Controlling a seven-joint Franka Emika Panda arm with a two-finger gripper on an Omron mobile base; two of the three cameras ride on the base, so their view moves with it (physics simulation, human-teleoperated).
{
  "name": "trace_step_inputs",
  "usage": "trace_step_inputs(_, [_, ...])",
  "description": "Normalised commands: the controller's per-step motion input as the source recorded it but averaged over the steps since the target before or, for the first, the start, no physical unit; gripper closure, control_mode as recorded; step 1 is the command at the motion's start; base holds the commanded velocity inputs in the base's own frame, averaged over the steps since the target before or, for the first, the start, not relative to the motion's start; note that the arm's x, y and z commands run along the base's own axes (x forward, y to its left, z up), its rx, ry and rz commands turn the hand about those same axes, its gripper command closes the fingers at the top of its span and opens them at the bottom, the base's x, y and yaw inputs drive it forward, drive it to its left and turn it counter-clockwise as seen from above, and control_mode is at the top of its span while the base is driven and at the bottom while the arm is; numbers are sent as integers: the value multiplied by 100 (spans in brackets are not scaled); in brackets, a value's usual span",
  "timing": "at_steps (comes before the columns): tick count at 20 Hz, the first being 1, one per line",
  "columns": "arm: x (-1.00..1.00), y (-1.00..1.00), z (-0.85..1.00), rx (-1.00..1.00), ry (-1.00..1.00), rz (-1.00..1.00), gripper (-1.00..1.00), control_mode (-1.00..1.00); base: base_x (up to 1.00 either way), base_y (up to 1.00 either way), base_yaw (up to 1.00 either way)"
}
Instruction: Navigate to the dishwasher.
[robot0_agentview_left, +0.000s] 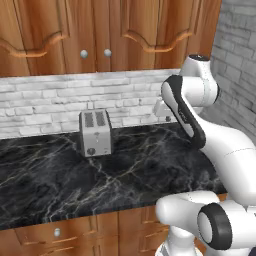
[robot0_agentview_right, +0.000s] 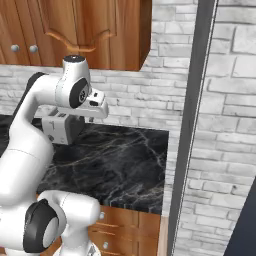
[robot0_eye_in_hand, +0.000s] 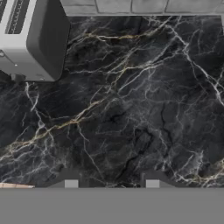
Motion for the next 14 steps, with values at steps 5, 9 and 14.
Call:
trace_step_inputs(5, [0, 0, 0, 0, 0, 0, -100, 100, -12, 6, 1])
trace_step_inputs(9, [0, 0, 0, 0, 0, 0, -100, 100, -70, 46, 55])
trace_step_inputs(14, [0, 0, 0, 0, 0, 0, -100, 100, -45, 33, 93])
